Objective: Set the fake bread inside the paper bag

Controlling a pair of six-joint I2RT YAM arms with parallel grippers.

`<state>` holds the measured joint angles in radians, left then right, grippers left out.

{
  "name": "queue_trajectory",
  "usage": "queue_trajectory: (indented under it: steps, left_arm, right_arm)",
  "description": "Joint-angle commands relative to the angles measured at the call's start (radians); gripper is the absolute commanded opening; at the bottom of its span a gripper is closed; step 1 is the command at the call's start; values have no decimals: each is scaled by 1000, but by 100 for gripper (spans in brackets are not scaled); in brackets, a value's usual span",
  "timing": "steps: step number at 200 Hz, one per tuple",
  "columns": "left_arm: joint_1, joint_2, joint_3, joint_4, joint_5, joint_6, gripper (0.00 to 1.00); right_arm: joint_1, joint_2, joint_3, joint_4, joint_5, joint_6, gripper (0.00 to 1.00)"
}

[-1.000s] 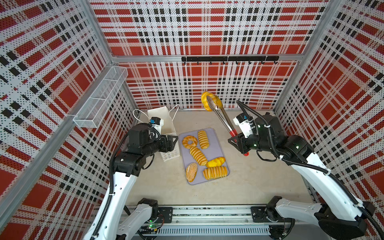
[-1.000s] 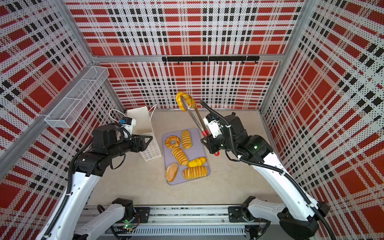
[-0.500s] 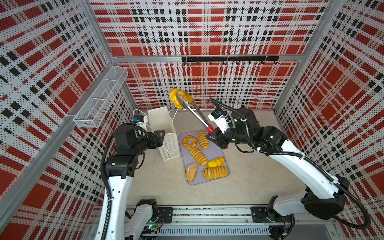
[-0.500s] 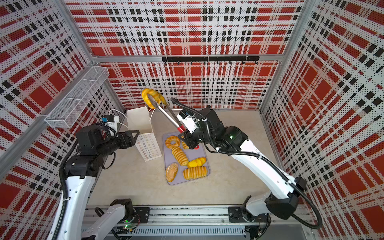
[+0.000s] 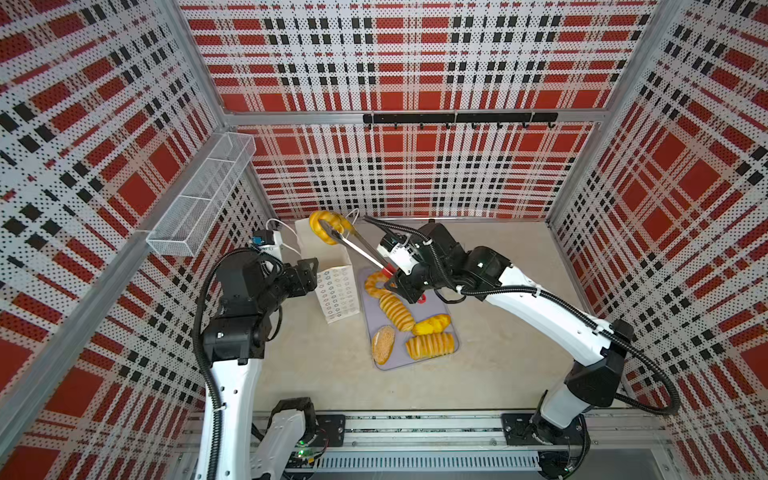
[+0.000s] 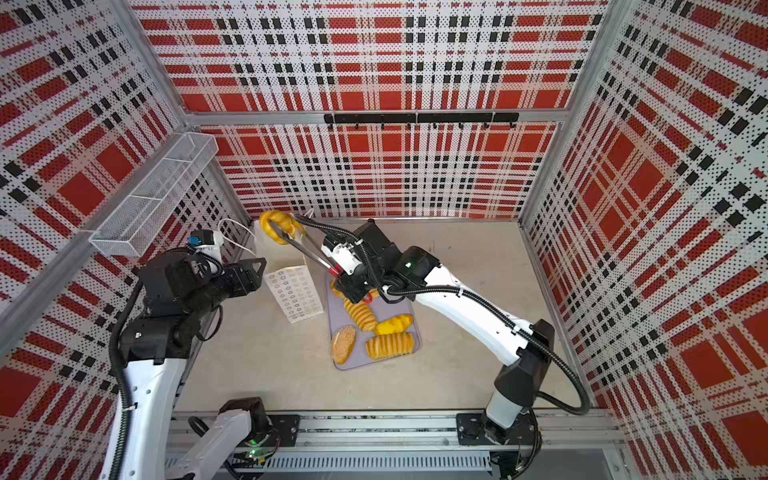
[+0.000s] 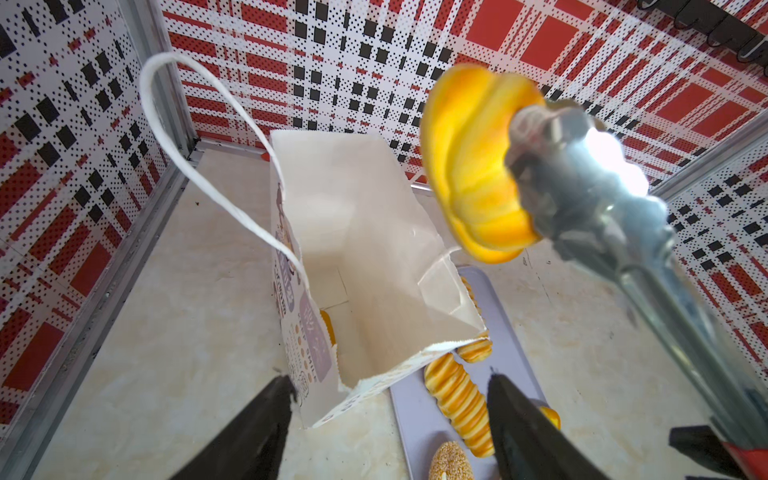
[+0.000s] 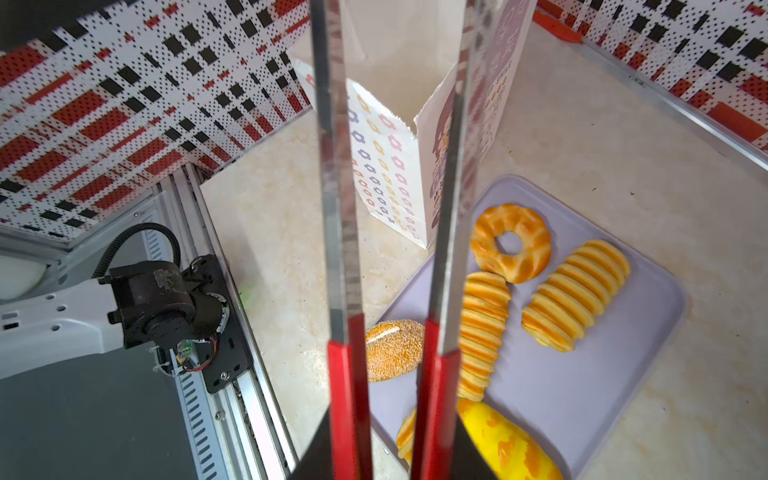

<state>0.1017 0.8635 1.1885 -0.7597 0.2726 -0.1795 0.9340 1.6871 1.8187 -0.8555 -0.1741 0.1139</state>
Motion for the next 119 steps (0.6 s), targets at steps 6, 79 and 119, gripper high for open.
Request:
queue_trajectory:
  steps: [6,79,119]
  left_arm:
    - [18,-6,17,5,15,-9,76]
    - [32,-8,-11,44,52,-15,76]
    - [32,-2,-18,60,65,-19,76]
  right_arm:
    - [12,42,59,-19,25,-26,26]
    - [21,97,62,-46,47,-8,29]
    - [22,105,66,-49,58,-4,31]
